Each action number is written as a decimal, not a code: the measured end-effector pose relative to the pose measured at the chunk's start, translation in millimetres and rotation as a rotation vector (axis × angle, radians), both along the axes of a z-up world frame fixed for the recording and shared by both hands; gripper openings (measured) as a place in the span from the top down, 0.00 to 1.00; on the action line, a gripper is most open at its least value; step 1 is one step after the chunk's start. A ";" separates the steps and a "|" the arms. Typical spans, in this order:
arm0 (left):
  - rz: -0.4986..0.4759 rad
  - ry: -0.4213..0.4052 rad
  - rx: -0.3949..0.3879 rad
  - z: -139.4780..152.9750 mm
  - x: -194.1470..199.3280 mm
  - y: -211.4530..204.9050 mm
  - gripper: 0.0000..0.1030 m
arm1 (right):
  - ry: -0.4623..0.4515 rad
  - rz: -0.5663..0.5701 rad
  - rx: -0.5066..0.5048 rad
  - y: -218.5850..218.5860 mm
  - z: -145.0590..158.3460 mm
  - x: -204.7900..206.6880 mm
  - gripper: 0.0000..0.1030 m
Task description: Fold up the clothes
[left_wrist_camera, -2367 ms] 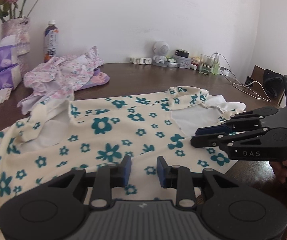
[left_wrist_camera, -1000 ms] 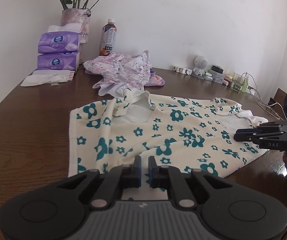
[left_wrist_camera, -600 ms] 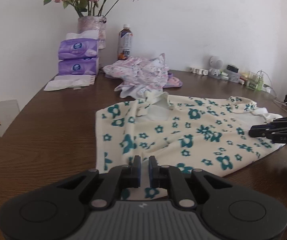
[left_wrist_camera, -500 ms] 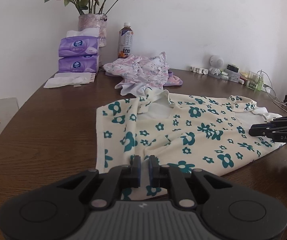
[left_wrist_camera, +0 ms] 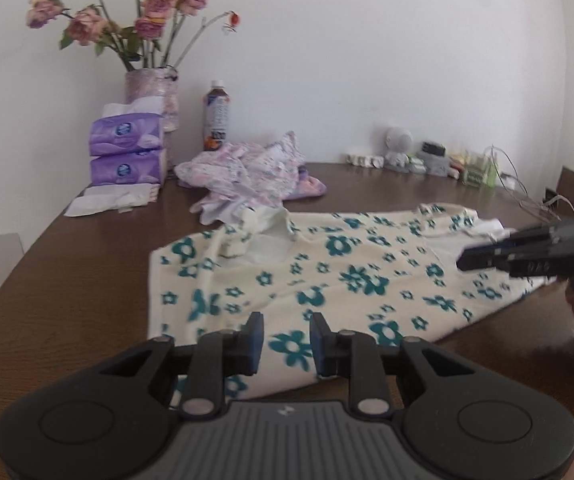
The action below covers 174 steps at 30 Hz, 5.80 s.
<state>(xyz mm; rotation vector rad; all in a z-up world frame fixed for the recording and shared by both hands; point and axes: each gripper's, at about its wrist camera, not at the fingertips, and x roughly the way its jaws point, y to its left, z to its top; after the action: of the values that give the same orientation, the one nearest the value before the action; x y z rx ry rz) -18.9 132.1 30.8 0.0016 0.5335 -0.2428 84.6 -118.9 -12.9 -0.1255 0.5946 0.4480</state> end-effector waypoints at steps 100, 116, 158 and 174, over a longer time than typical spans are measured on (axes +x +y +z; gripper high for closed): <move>-0.001 -0.022 -0.007 22.5 53.3 -46.2 0.06 | -0.072 -0.081 0.006 -74.1 30.2 -14.4 0.07; 0.029 0.123 -0.042 54.5 103.2 -47.7 0.04 | 0.005 -0.159 0.014 -107.1 57.2 23.6 0.00; -0.510 0.412 0.373 36.3 315.7 -93.5 0.64 | 0.319 0.370 -0.336 -107.5 62.5 231.6 0.50; -0.654 0.512 0.335 5.6 347.7 -86.6 0.66 | 0.487 0.494 -0.264 -120.9 21.8 269.2 0.59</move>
<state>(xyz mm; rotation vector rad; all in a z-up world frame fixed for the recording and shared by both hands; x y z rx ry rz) 328.9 45.5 36.4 0.4560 1.0733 -0.8015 353.8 -239.8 8.8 -0.4290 1.1094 0.8905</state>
